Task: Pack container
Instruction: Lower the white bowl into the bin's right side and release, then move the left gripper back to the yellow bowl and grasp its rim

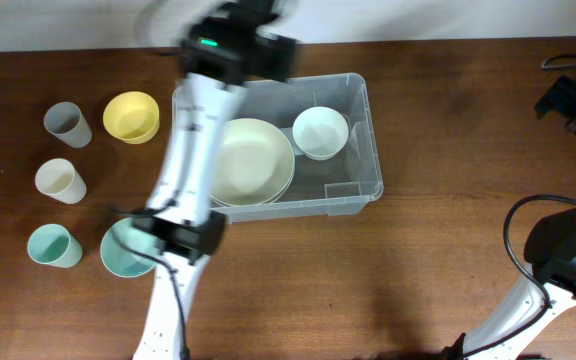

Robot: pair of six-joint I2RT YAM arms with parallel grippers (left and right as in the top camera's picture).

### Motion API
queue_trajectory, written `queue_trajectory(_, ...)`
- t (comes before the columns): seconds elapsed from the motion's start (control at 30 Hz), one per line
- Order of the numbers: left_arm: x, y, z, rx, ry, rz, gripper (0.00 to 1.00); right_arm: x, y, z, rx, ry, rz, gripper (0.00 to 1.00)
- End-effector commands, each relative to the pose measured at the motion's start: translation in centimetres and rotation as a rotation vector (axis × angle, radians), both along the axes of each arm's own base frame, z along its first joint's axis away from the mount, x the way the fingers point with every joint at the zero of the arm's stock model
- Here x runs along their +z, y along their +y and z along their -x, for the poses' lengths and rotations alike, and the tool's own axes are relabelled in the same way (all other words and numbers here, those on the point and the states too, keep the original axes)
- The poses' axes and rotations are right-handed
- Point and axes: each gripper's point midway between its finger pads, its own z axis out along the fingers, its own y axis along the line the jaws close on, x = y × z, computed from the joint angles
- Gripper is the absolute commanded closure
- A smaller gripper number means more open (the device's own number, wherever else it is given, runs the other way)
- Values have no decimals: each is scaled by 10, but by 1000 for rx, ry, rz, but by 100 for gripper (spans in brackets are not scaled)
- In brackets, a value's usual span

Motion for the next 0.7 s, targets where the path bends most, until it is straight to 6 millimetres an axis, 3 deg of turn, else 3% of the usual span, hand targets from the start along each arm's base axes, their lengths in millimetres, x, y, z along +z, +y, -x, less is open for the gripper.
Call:
queue_trajectory(0.0, 0, 83, -2, 234, 38, 45, 1, -2, -4, 2, -9, 11, 7, 1)
queue_trajectory(0.17, -26, 143, -4, 308, 148, 163, 1, -2, -4, 2, -9, 11, 7, 1)
queue_trajectory(0.33, -56, 182, -10, 372, 216, 209, 1, -2, -4, 2, -9, 11, 7, 1)
queue_trajectory(0.5, -98, 203, -13, 464, 295, 232, 1, -2, -4, 2, -9, 11, 7, 1)
queue_trajectory(0.67, -123, 210, -22, 487, 306, 234, 1, -2, -4, 2, -9, 11, 7, 1)
